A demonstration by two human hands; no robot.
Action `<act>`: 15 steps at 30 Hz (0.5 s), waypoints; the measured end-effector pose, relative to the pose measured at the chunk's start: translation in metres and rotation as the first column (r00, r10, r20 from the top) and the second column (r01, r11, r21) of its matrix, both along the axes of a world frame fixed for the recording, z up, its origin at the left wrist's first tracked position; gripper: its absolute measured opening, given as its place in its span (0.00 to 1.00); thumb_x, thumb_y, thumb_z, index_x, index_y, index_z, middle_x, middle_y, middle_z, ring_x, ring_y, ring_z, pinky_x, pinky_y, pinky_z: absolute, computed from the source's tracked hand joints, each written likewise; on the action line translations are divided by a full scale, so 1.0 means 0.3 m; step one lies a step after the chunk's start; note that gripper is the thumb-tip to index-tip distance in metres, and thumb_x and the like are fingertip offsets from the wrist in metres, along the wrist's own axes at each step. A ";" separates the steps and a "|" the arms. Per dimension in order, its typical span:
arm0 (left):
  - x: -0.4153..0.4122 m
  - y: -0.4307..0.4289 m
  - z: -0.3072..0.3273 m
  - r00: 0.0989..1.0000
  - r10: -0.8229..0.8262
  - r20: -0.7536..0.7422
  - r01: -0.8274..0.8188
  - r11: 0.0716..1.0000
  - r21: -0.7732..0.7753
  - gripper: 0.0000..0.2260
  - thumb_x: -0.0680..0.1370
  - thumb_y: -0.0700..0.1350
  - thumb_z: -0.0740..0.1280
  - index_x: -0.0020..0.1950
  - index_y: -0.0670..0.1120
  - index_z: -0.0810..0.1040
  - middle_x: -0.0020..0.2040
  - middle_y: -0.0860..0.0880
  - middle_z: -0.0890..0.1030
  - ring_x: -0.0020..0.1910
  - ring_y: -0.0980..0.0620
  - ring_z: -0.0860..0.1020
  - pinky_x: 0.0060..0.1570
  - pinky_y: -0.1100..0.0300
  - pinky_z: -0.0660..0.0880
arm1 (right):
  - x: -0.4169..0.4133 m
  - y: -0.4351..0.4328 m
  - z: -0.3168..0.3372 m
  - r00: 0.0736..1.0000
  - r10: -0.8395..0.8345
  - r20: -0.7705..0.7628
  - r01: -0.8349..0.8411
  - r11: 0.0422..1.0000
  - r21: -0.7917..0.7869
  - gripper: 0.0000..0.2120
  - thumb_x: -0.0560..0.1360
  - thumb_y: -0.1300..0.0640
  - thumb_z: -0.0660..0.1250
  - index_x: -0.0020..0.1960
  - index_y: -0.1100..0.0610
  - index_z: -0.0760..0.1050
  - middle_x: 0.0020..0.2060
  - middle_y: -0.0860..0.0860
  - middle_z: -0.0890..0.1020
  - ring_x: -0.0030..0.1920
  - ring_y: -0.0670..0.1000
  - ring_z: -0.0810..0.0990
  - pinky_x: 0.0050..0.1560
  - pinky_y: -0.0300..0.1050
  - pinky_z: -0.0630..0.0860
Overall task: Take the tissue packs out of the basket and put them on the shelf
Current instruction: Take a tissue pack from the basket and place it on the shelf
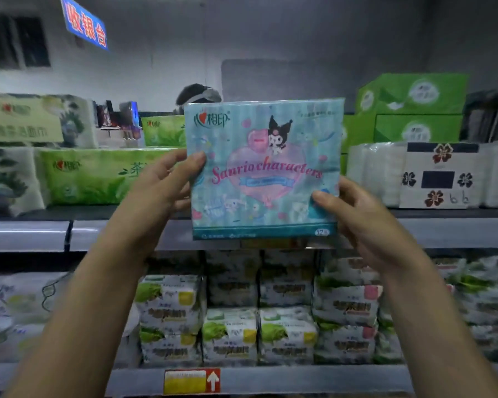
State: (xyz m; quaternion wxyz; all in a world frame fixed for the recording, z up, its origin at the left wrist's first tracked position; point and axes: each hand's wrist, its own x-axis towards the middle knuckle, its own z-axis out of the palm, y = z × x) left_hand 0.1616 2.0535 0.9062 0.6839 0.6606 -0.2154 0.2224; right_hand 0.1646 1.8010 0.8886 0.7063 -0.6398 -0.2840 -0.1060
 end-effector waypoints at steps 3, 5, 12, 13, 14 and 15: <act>0.056 0.016 0.031 0.999 0.029 0.046 -0.029 1.000 -0.003 0.09 0.72 0.53 0.68 0.49 0.51 0.80 0.43 0.55 0.85 0.41 0.59 0.83 0.36 0.67 0.77 | 0.066 0.016 0.070 0.997 -0.009 0.081 0.019 0.992 -0.123 0.14 0.66 0.53 0.67 0.51 0.53 0.76 0.42 0.41 0.85 0.46 0.40 0.83 0.43 0.33 0.77; 0.087 0.021 0.050 0.997 0.040 0.063 -0.041 0.999 0.015 0.08 0.74 0.51 0.64 0.49 0.52 0.80 0.43 0.56 0.85 0.43 0.59 0.83 0.38 0.67 0.77 | 0.107 0.023 0.101 0.992 -0.031 0.119 0.057 0.973 -0.223 0.15 0.66 0.51 0.68 0.51 0.52 0.76 0.44 0.40 0.85 0.47 0.40 0.82 0.44 0.32 0.76; 0.182 0.044 0.163 0.989 0.039 0.143 -0.062 0.985 0.160 0.12 0.74 0.51 0.64 0.54 0.51 0.80 0.46 0.57 0.85 0.48 0.60 0.82 0.46 0.65 0.79 | 0.264 0.037 0.171 0.987 -0.077 0.143 0.119 0.943 -0.310 0.09 0.74 0.63 0.67 0.50 0.51 0.76 0.47 0.44 0.82 0.44 0.39 0.82 0.43 0.34 0.78; 0.197 0.049 0.185 0.989 0.043 0.142 -0.070 0.980 0.186 0.12 0.74 0.51 0.64 0.55 0.51 0.80 0.47 0.56 0.85 0.49 0.60 0.82 0.47 0.65 0.78 | 0.279 0.041 0.188 0.987 -0.088 0.134 0.126 0.942 -0.311 0.09 0.75 0.64 0.66 0.49 0.51 0.75 0.46 0.44 0.82 0.43 0.39 0.82 0.44 0.36 0.79; 0.213 0.053 0.207 0.989 0.055 0.136 -0.084 0.973 0.213 0.11 0.75 0.51 0.64 0.55 0.51 0.80 0.49 0.54 0.85 0.51 0.58 0.82 0.51 0.63 0.78 | 0.295 0.046 0.207 0.986 -0.106 0.127 0.141 0.941 -0.309 0.09 0.75 0.64 0.66 0.50 0.51 0.75 0.46 0.44 0.82 0.44 0.40 0.82 0.46 0.38 0.80; 0.232 0.060 0.229 0.989 0.071 0.133 -0.102 0.965 0.243 0.11 0.75 0.51 0.64 0.55 0.52 0.80 0.51 0.52 0.85 0.54 0.55 0.82 0.55 0.59 0.77 | 0.311 0.051 0.226 0.984 -0.127 0.124 0.160 0.939 -0.304 0.09 0.75 0.64 0.66 0.51 0.51 0.75 0.47 0.44 0.81 0.46 0.42 0.81 0.49 0.41 0.79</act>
